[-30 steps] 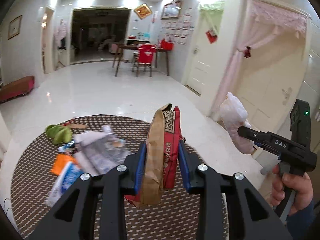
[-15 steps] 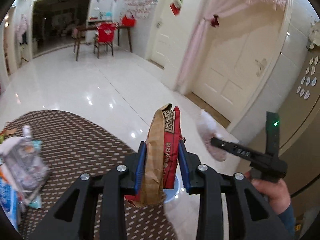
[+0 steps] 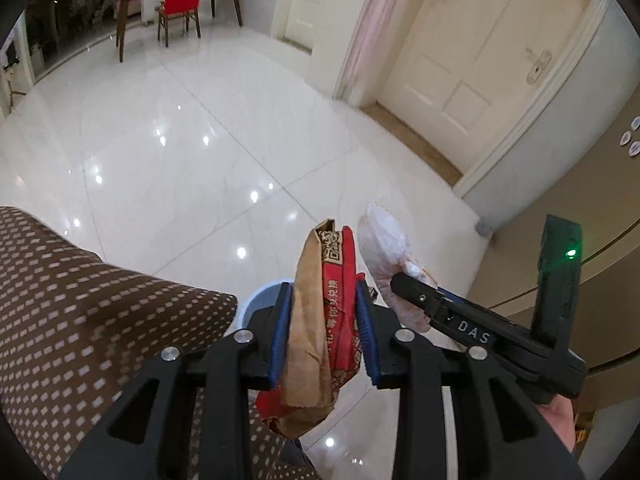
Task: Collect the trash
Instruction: 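Carry both bags to the blue wastebasket and open both tools to drop them, then move both tools back over the table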
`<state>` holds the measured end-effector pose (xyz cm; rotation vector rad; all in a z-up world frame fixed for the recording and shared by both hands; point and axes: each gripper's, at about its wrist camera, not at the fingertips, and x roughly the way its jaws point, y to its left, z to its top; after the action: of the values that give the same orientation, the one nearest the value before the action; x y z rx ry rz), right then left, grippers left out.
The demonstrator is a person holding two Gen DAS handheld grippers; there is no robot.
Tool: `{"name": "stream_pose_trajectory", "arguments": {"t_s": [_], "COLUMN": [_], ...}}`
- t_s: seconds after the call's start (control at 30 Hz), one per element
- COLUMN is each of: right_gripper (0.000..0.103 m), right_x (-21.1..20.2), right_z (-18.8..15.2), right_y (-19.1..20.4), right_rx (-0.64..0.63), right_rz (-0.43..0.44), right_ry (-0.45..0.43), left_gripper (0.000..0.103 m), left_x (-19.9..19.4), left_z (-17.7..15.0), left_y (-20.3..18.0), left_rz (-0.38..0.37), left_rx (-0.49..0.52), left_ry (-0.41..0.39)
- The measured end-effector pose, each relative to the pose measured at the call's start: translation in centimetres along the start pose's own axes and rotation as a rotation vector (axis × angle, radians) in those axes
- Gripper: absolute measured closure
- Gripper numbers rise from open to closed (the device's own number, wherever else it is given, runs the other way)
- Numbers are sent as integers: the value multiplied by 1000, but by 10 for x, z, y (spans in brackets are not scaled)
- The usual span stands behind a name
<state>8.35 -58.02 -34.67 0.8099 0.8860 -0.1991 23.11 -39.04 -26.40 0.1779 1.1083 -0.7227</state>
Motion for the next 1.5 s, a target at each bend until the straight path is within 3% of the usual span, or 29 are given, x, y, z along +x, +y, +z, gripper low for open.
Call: {"name": "stream_pose_trajectory", "arguments": {"t_s": [0.1,0.13,0.17,0.2,0.23,0.27,0.53,0.67,1.03,1.37,1.5], "right_gripper": [50,48,42,37,26,19,6,6,6,6,6], "right_x": [14,18,21,26,30,32,26,15,-53,-115,-123], "right_z": [4,3,3,3,3,1,-8,-7,-7,-24,-36], "right_y": [1,-2,-3,-7,-7,-12,-23,-15,42,108,137], "right_rx": [22,32,40,57,71,86,121,86,-52,-175,-248], "right_rz": [-6,-7,-6,-4,-1,2,-30,-87,-150,-129,-107], "right_ry": [22,30,35,47,55,59,60,28,-104,-297,-284], "left_gripper": [71,62,40,31,24,23,19,12,11,8,8], "left_x": [28,34,40,47,49,50,23,0,-78,-152,-173], "left_z": [5,8,10,14,16,18,21,16,-7,-42,-56], "left_y": [-3,1,2,3,5,6,15,11,-1,7,14], "left_rz": [8,9,11,21,34,42,83,102,108,117,133], "left_rx": [-9,-12,-13,-23,-34,-37,-49,-45,-20,-2,5], "left_ry": [60,78,96,112,108,105,48,0,-138,-261,-288]}}
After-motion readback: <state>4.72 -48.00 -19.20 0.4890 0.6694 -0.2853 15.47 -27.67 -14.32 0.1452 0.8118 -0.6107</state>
